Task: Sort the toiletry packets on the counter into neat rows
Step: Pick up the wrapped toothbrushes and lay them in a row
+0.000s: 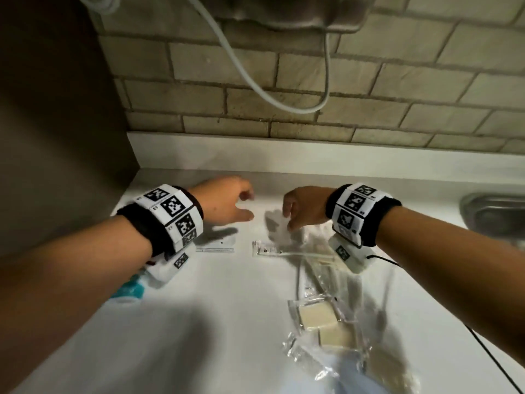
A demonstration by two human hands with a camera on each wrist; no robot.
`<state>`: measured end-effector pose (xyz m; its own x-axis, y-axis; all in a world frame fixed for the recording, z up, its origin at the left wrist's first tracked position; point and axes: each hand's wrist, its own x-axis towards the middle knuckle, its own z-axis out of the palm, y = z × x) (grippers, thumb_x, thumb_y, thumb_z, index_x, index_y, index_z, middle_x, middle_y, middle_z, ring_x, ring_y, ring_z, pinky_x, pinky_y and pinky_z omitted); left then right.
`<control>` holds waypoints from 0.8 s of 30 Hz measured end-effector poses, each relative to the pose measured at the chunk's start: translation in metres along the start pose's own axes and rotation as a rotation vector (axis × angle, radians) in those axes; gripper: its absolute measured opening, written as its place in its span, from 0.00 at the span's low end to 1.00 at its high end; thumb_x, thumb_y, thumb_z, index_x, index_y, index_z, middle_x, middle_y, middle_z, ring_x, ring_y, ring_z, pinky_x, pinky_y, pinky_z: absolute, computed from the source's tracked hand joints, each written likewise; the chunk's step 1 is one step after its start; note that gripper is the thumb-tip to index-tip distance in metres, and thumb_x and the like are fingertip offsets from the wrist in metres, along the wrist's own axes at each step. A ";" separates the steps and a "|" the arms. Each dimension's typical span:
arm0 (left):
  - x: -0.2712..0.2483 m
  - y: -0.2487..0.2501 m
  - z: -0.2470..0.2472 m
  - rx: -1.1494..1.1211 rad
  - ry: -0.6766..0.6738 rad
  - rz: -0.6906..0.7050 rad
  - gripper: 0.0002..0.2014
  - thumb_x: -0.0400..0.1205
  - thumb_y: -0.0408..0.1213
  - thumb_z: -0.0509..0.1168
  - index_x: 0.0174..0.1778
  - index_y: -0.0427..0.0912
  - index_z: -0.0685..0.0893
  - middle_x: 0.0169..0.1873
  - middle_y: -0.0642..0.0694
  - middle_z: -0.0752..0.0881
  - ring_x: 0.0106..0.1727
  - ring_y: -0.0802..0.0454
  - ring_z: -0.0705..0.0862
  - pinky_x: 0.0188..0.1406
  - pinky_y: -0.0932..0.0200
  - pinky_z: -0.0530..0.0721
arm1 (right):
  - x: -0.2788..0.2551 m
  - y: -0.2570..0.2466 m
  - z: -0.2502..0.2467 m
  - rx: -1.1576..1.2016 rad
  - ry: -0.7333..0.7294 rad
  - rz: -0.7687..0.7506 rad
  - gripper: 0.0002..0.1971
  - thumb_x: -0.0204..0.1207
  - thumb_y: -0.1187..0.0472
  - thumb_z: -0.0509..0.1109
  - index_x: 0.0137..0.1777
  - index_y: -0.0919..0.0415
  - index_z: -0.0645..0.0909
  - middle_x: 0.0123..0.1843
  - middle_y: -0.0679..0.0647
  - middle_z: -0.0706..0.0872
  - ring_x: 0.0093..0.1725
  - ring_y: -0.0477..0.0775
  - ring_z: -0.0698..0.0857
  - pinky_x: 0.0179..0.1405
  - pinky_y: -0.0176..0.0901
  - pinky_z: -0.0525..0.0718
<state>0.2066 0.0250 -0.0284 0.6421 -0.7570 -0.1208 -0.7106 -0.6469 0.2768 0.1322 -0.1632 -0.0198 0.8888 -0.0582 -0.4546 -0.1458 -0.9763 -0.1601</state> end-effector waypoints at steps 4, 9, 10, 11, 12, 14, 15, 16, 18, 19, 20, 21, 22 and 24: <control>-0.006 0.048 0.045 0.060 -0.169 0.121 0.22 0.78 0.50 0.69 0.67 0.48 0.79 0.62 0.49 0.82 0.63 0.49 0.80 0.60 0.56 0.79 | -0.039 0.027 0.035 -0.109 -0.064 0.056 0.26 0.68 0.51 0.79 0.65 0.56 0.79 0.65 0.52 0.82 0.63 0.56 0.80 0.56 0.42 0.75; -0.002 0.065 0.070 0.173 -0.119 0.084 0.13 0.78 0.47 0.66 0.58 0.53 0.82 0.56 0.50 0.81 0.62 0.46 0.77 0.55 0.55 0.74 | -0.060 0.037 0.055 -0.127 0.006 0.031 0.23 0.75 0.51 0.73 0.66 0.59 0.78 0.65 0.57 0.83 0.63 0.59 0.82 0.54 0.43 0.77; 0.000 0.066 0.070 0.155 -0.081 0.072 0.16 0.78 0.47 0.67 0.62 0.53 0.81 0.58 0.50 0.81 0.64 0.47 0.76 0.58 0.54 0.73 | -0.062 0.039 0.053 -0.139 0.005 0.031 0.21 0.76 0.52 0.72 0.67 0.60 0.78 0.66 0.57 0.83 0.64 0.59 0.81 0.54 0.43 0.77; 0.002 0.069 0.070 0.134 -0.034 0.066 0.20 0.77 0.48 0.67 0.66 0.53 0.79 0.62 0.50 0.79 0.66 0.47 0.74 0.62 0.53 0.74 | -0.065 0.041 0.050 -0.150 0.006 0.034 0.21 0.78 0.54 0.70 0.67 0.61 0.78 0.67 0.58 0.82 0.66 0.59 0.80 0.56 0.44 0.77; 0.001 0.071 0.071 0.102 0.018 0.070 0.26 0.77 0.50 0.68 0.71 0.52 0.75 0.66 0.50 0.77 0.68 0.47 0.71 0.66 0.52 0.74 | -0.066 0.044 0.048 -0.161 0.007 0.043 0.20 0.79 0.55 0.69 0.67 0.63 0.78 0.67 0.58 0.82 0.67 0.60 0.80 0.57 0.44 0.77; -0.003 0.080 0.077 0.001 0.075 0.062 0.37 0.76 0.54 0.69 0.79 0.50 0.65 0.73 0.48 0.69 0.72 0.46 0.67 0.70 0.50 0.73 | -0.067 0.053 0.042 -0.184 0.030 0.069 0.17 0.79 0.59 0.68 0.65 0.65 0.80 0.65 0.60 0.84 0.64 0.61 0.82 0.54 0.43 0.79; -0.005 0.085 0.081 -0.069 0.079 0.035 0.42 0.75 0.57 0.69 0.82 0.49 0.59 0.76 0.49 0.64 0.74 0.46 0.65 0.71 0.49 0.73 | -0.067 0.059 0.039 -0.187 0.040 0.093 0.15 0.78 0.61 0.67 0.62 0.66 0.82 0.62 0.61 0.86 0.60 0.61 0.84 0.50 0.42 0.81; -0.006 0.091 0.085 -0.128 0.076 -0.009 0.47 0.73 0.58 0.70 0.84 0.50 0.54 0.77 0.50 0.60 0.76 0.47 0.64 0.71 0.47 0.73 | -0.068 0.065 0.036 -0.169 0.044 0.119 0.14 0.77 0.63 0.66 0.60 0.67 0.83 0.59 0.62 0.87 0.55 0.61 0.86 0.45 0.41 0.82; -0.007 0.102 0.094 -0.193 0.094 -0.097 0.53 0.70 0.61 0.73 0.84 0.54 0.46 0.77 0.52 0.56 0.76 0.45 0.65 0.69 0.45 0.76 | -0.068 0.076 0.031 -0.101 0.049 0.164 0.13 0.76 0.63 0.65 0.55 0.70 0.84 0.53 0.63 0.90 0.50 0.61 0.88 0.40 0.41 0.81; -0.006 0.107 0.097 -0.207 0.106 -0.146 0.55 0.69 0.61 0.74 0.83 0.55 0.45 0.76 0.50 0.56 0.74 0.42 0.69 0.67 0.45 0.77 | -0.070 0.081 0.029 -0.066 0.067 0.180 0.12 0.76 0.62 0.64 0.51 0.70 0.83 0.50 0.63 0.91 0.49 0.61 0.89 0.41 0.42 0.81; -0.004 0.111 0.099 -0.204 0.096 -0.195 0.54 0.69 0.61 0.74 0.83 0.54 0.45 0.75 0.46 0.58 0.71 0.40 0.72 0.65 0.45 0.79 | -0.071 0.086 0.027 -0.023 0.098 0.197 0.11 0.77 0.60 0.63 0.48 0.69 0.81 0.50 0.63 0.91 0.49 0.61 0.89 0.42 0.42 0.81; -0.003 0.115 0.100 -0.177 0.061 -0.240 0.52 0.70 0.61 0.73 0.82 0.50 0.49 0.73 0.42 0.62 0.69 0.39 0.75 0.63 0.46 0.80 | -0.073 0.091 0.026 0.016 0.137 0.213 0.11 0.79 0.59 0.62 0.50 0.68 0.79 0.54 0.64 0.89 0.52 0.61 0.87 0.44 0.43 0.80; -0.002 0.117 0.099 -0.136 0.009 -0.272 0.47 0.72 0.61 0.71 0.80 0.45 0.56 0.70 0.41 0.67 0.66 0.40 0.77 0.60 0.48 0.80 | -0.074 0.094 0.025 0.051 0.177 0.233 0.14 0.80 0.58 0.61 0.58 0.68 0.77 0.60 0.64 0.86 0.57 0.62 0.85 0.46 0.43 0.78; -0.001 0.120 0.096 -0.071 -0.083 -0.301 0.33 0.76 0.61 0.67 0.68 0.40 0.72 0.59 0.41 0.78 0.58 0.43 0.81 0.50 0.54 0.79 | -0.077 0.098 0.026 0.097 0.232 0.268 0.20 0.82 0.57 0.59 0.69 0.67 0.71 0.67 0.63 0.81 0.64 0.64 0.81 0.49 0.43 0.75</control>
<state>0.0932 -0.0609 -0.0868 0.7924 -0.5398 -0.2840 -0.4688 -0.8369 0.2825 0.0379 -0.2492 -0.0231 0.8868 -0.3655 -0.2828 -0.4171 -0.8964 -0.1497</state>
